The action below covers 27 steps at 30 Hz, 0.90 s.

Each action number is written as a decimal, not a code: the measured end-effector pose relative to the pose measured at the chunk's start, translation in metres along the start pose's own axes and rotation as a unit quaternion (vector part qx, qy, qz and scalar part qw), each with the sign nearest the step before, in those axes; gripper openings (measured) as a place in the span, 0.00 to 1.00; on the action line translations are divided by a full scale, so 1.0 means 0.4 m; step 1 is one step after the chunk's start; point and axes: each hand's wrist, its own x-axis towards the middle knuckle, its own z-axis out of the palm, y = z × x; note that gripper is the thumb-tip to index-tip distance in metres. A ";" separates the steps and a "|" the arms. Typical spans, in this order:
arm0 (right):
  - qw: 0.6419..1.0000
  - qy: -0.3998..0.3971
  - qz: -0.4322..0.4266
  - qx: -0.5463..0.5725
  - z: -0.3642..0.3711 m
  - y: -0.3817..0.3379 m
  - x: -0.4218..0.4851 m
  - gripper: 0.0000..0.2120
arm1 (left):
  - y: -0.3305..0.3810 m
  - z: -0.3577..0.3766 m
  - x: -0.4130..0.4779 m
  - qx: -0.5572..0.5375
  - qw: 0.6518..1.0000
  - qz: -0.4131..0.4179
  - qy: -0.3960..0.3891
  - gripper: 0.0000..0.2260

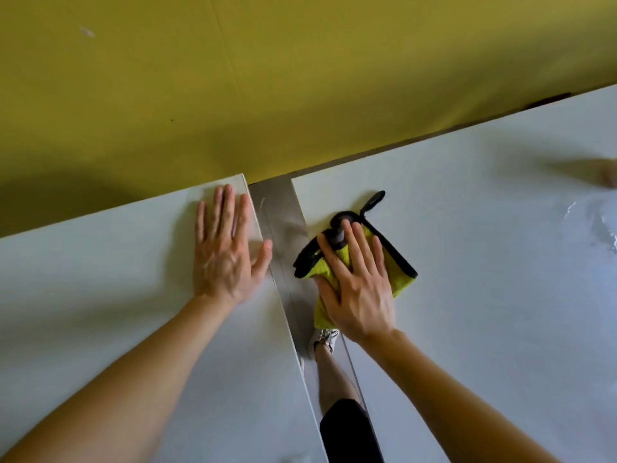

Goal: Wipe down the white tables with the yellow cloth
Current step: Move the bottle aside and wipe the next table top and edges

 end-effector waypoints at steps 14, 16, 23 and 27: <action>0.999 -0.016 0.029 -0.019 0.006 -0.061 -0.063 0.32 | -0.005 0.012 -0.008 -0.040 0.998 0.006 0.042 0.36; 0.999 -0.038 0.005 -0.022 0.005 -0.044 -0.088 0.33 | 0.001 0.013 -0.008 -0.035 0.998 0.004 0.043 0.37; 0.999 -0.007 -0.041 -0.010 0.022 -0.005 0.285 0.34 | -0.007 0.020 -0.001 -0.026 0.998 0.028 0.049 0.36; 0.998 0.049 0.049 0.007 -0.061 0.248 0.273 0.31 | -0.007 0.017 -0.002 -0.027 0.998 0.013 0.050 0.35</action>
